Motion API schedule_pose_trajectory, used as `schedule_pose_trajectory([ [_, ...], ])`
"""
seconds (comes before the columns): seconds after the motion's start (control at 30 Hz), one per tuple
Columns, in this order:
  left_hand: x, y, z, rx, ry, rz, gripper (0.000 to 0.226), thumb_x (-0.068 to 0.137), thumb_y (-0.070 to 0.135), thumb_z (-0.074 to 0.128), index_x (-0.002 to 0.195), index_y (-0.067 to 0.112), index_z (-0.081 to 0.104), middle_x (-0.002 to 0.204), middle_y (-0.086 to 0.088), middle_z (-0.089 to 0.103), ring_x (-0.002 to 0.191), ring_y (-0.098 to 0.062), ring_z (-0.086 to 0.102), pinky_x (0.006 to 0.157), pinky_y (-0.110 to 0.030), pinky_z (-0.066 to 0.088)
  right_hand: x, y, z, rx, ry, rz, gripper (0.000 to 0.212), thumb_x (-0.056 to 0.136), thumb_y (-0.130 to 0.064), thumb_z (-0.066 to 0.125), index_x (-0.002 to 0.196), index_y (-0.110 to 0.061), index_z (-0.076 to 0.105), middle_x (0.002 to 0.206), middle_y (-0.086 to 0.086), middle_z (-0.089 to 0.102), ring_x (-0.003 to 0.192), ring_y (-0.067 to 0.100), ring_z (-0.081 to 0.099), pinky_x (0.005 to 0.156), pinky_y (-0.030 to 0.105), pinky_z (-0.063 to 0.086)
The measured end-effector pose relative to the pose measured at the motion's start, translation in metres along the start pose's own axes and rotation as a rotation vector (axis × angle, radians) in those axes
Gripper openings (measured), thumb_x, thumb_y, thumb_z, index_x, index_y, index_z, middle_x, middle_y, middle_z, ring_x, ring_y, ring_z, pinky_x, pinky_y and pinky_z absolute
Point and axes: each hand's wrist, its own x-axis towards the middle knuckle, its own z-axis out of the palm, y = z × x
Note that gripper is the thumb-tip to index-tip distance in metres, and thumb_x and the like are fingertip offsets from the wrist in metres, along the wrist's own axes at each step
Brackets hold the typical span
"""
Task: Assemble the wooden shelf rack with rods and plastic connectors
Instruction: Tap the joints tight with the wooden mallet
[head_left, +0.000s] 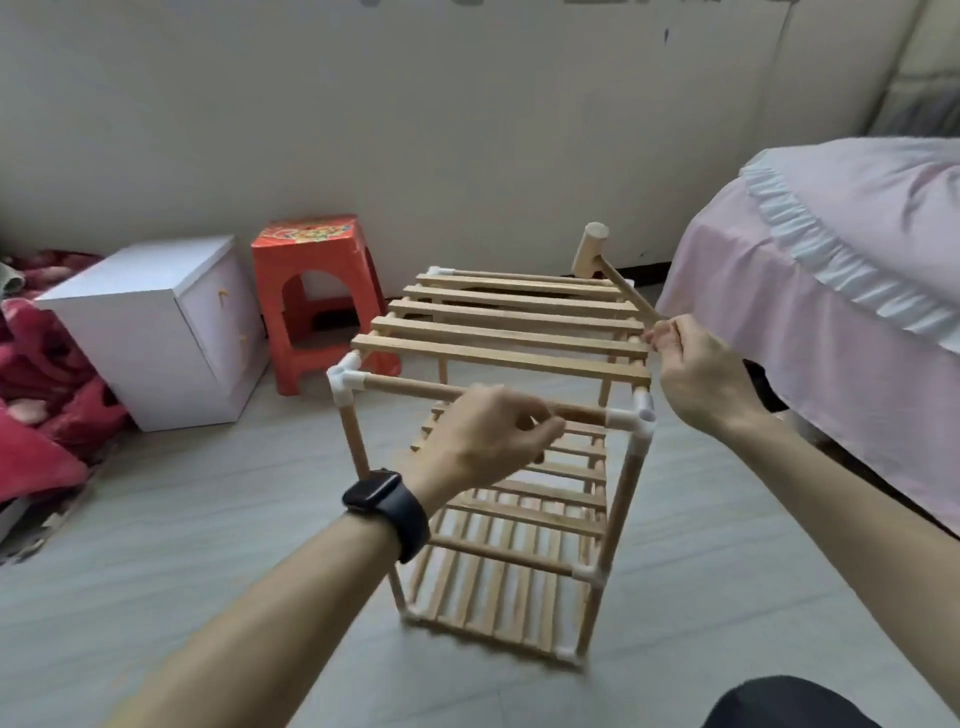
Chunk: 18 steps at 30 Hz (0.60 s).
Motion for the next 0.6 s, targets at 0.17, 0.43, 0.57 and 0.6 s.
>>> schedule_pose_trajectory([
  [0.17, 0.002, -0.054, -0.056, 0.326, 0.815, -0.051, 0.016, 0.094, 0.043, 0.055, 0.097, 0.031, 0.065, 0.082, 0.016, 0.058, 0.076, -0.006, 0.055, 0.061, -0.024, 0.043, -0.047, -0.017, 0.023, -0.008, 0.059, -0.073, 0.032, 0.109, -0.034, 0.035, 0.099, -0.013, 0.057, 0.1, -0.003, 0.056, 0.097, 0.018, 0.044, 0.075, 0.028, 0.029],
  [0.43, -0.005, -0.115, -0.053, -0.279, 0.732, -0.735, 0.049, 0.084, 0.049, 0.051, 0.124, 0.021, 0.049, 0.115, -0.005, 0.068, 0.093, -0.023, 0.068, 0.081, -0.04, 0.055, -0.023, -0.015, 0.053, -0.124, 0.225, -0.195, 0.029, 0.108, -0.026, 0.037, 0.105, -0.005, 0.057, 0.102, 0.013, 0.062, 0.1, 0.035, 0.053, 0.082, 0.042, 0.04],
  [0.57, -0.011, -0.105, -0.025, -0.201, 0.745, -0.583, 0.06, 0.098, 0.061, 0.042, 0.139, 0.018, 0.037, 0.103, 0.006, 0.063, 0.093, -0.02, 0.063, 0.068, -0.033, 0.049, 0.018, -0.01, 0.05, -0.25, 0.161, -0.102, 0.031, 0.11, -0.026, 0.034, 0.106, -0.004, 0.056, 0.108, 0.018, 0.061, 0.102, 0.038, 0.053, 0.088, 0.048, 0.038],
  [0.6, -0.016, -0.102, -0.017, -0.233, 0.715, -0.526, 0.069, 0.097, 0.068, 0.039, 0.144, 0.018, 0.033, 0.107, 0.005, 0.064, 0.094, -0.019, 0.065, 0.073, -0.036, 0.054, 0.024, -0.011, 0.048, -0.285, 0.159, -0.079, 0.032, 0.11, -0.026, 0.033, 0.106, -0.004, 0.056, 0.111, 0.019, 0.061, 0.104, 0.038, 0.052, 0.091, 0.048, 0.037],
])
